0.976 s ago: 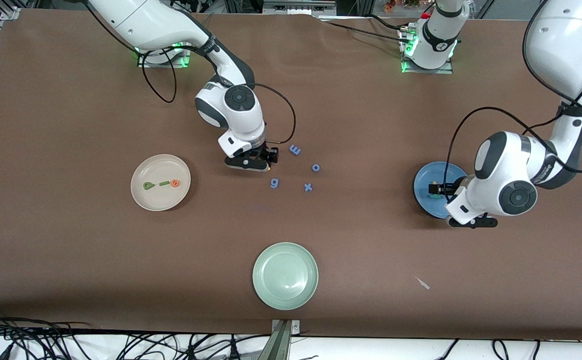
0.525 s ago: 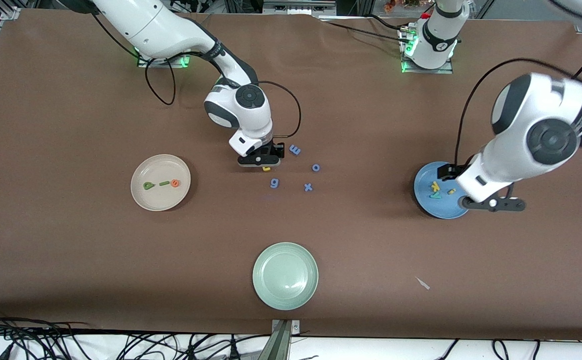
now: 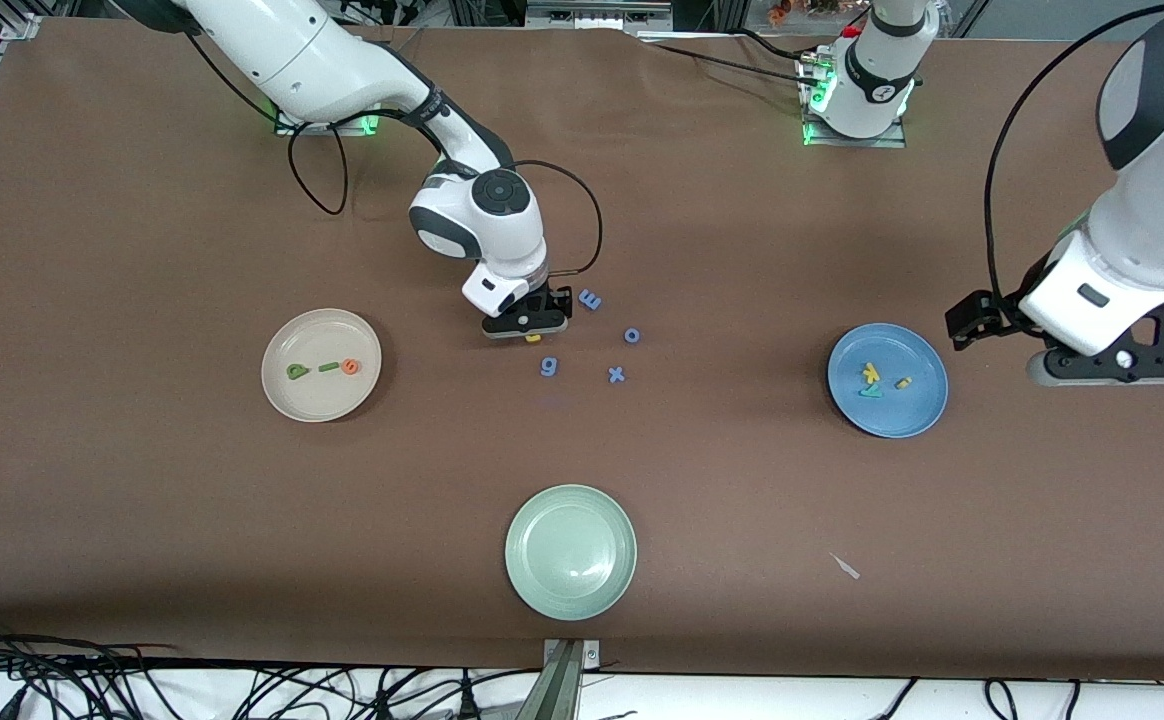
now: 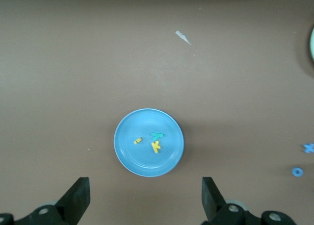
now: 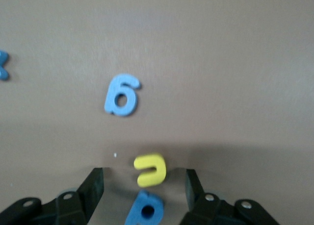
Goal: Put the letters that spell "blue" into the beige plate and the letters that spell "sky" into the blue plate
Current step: 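Release the S on the blue plate while the right gripper grasps yellow n, then carry the yellow n to the white plate and open the right gripper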
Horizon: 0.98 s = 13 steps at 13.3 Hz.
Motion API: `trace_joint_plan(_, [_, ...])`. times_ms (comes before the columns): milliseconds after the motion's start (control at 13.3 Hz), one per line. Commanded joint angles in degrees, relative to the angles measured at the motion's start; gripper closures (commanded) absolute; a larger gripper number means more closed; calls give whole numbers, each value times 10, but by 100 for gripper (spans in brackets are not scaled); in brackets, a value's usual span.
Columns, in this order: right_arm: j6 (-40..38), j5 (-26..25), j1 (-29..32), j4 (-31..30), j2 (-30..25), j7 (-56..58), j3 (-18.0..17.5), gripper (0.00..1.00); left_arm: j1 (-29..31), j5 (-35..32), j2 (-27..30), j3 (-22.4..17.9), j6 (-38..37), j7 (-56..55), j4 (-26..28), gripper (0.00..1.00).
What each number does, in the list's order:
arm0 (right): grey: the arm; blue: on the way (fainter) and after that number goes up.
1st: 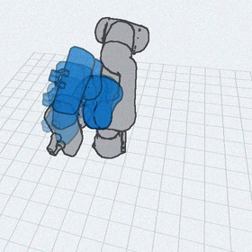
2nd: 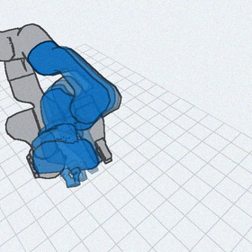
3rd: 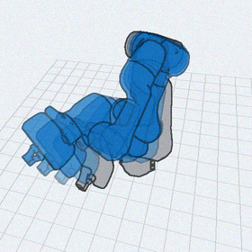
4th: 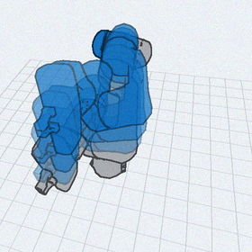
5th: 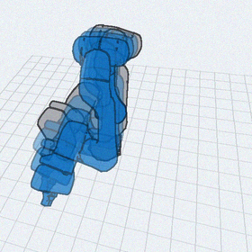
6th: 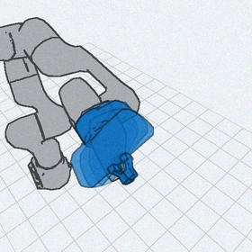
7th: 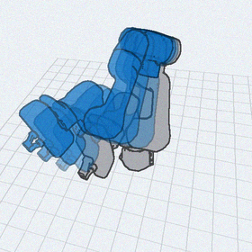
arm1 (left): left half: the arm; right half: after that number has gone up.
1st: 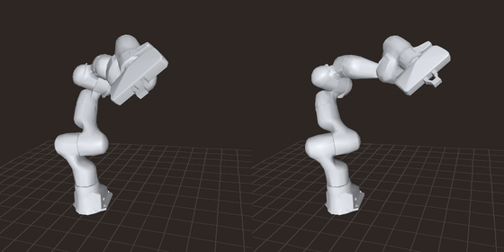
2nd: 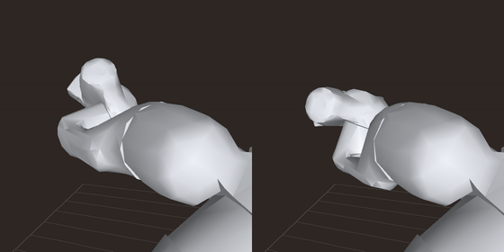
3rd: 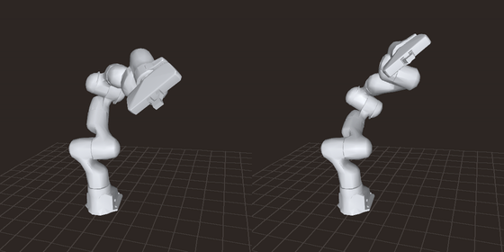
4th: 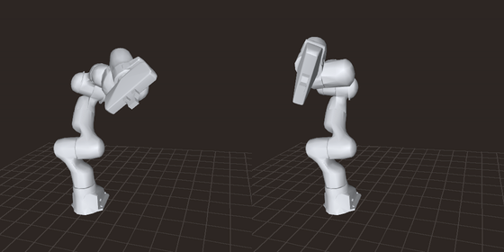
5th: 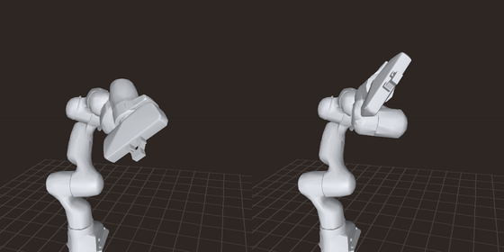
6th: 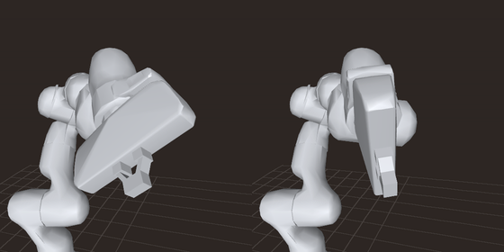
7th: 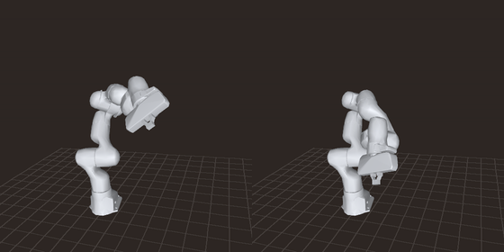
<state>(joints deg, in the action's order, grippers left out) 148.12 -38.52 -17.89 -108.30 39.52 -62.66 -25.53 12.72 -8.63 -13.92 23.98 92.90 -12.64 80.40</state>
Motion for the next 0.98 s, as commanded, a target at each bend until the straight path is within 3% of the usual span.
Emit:
trace_joint_plan(0, [7, -10, 0, 20, 15, 20, 5, 27, -37, 89, 54, -94, 0, 43, 41, 0])
trace_joint_plan(75, [9, -11, 0, 20, 15, 19, 5, 29, -57, 93, 73, -121, 16, 49, 69, 0])
trace_joint_plan(225, [15, -13, 0, 18, 19, 18, 5, 31, -66, 92, 139, -138, 92, 55, 180, 0])
trace_joint_plan(300, [15, -13, 0, 18, 20, 18, 5, 31, -67, 92, 152, -140, 104, 53, 190, 0])
trace_joint_plan(600, [21, -15, 0, 15, 21, 18, 5, 46, -68, 57, 166, -138, 38, 56, 193, 0])
trace_joint_plan(901, [23, -13, 0, 15, 19, 20, 10, 81, -71, 62, 138, -115, 0, 54, 145, 0])
